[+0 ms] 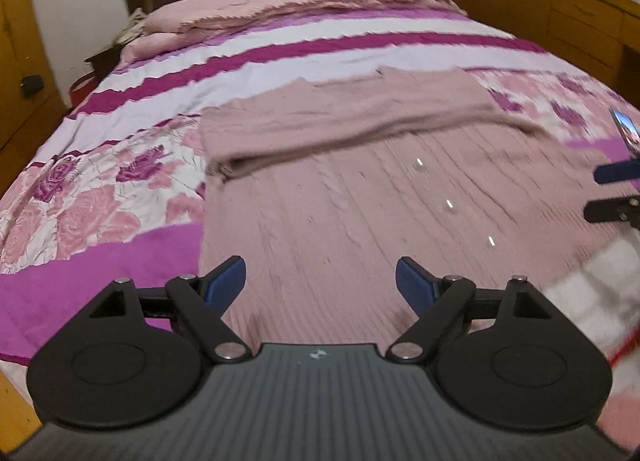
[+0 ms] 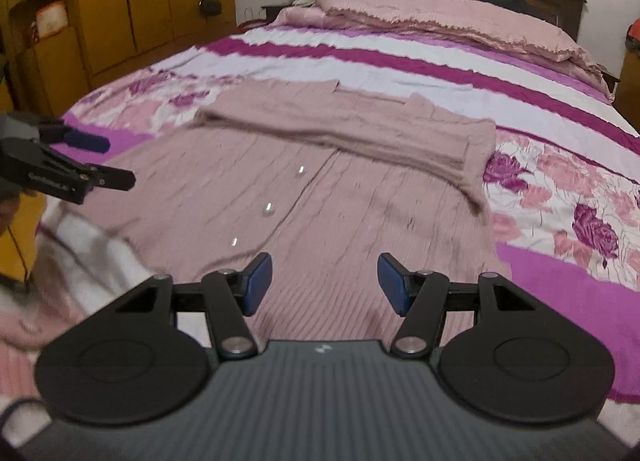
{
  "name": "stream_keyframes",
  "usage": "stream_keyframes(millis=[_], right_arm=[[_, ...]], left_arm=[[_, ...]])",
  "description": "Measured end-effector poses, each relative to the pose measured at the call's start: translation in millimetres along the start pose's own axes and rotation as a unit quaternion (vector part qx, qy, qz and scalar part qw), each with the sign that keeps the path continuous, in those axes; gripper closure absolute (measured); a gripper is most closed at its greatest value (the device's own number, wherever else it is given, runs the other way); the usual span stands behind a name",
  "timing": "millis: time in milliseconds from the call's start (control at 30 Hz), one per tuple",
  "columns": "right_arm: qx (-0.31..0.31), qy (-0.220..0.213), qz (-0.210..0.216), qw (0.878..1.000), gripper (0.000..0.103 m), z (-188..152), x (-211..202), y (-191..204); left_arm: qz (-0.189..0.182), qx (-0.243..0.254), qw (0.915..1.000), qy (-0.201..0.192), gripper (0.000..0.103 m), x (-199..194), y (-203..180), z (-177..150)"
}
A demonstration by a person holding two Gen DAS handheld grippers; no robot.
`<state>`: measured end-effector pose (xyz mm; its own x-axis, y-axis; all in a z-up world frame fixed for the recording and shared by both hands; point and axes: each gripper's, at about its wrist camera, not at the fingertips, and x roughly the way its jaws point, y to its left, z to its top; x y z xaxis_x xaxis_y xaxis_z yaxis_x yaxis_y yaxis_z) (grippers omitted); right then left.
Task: Fold small clothes
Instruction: 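Move both tools to the buttoned hem of the cardigan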
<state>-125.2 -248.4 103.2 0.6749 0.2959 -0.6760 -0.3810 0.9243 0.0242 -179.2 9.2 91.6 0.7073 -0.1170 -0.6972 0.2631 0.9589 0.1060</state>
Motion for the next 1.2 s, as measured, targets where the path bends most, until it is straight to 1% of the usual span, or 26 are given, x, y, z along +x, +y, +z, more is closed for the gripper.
stream_keyframes(millis=[133, 233, 333, 433, 567, 733, 900, 1033, 1100, 1200], right_arm=[[-0.012, 0.018, -0.005, 1.000, 0.042, -7, 0, 4], [-0.042, 0.030, -0.018, 0.999, 0.042, -9, 0, 10], [-0.079, 0.050, -0.036, 0.995, 0.042, -13, 2, 17], [-0.101, 0.067, -0.037, 0.992, 0.042, -17, 4, 20], [-0.115, 0.080, -0.046, 0.989, 0.042, -23, 12, 22], [-0.131, 0.065, -0.061, 0.987, 0.042, -19, 22, 28], [-0.126, 0.049, -0.069, 0.988, 0.042, -14, 35, 31], [-0.131, 0.038, -0.066, 0.988, 0.042, -12, 43, 37], [-0.133, 0.035, -0.066, 0.988, 0.042, -12, 46, 40], [-0.130, 0.029, -0.072, 0.989, 0.042, -11, 48, 40]], left_arm=[[-0.012, 0.026, 0.9995, 0.010, 0.016, -12, -3, -15], [-0.022, 0.059, 0.9978, 0.020, 0.016, -15, -9, -25], [-0.009, 0.105, 0.9938, 0.036, 0.016, -9, -18, -36], [0.011, 0.129, 0.9904, 0.049, 0.016, 1, -23, -43], [0.015, 0.122, 0.9914, 0.047, 0.015, 10, -20, -41], [0.010, 0.100, 0.9944, 0.034, 0.014, 14, -17, -32], [0.013, 0.101, 0.9945, 0.023, 0.014, 18, -22, -25], [0.008, 0.112, 0.9936, 0.012, 0.014, 24, -26, -19], [0.008, 0.116, 0.9931, 0.020, 0.014, 34, -28, -18], [0.009, 0.104, 0.9939, 0.035, 0.014, 44, -27, -17]])
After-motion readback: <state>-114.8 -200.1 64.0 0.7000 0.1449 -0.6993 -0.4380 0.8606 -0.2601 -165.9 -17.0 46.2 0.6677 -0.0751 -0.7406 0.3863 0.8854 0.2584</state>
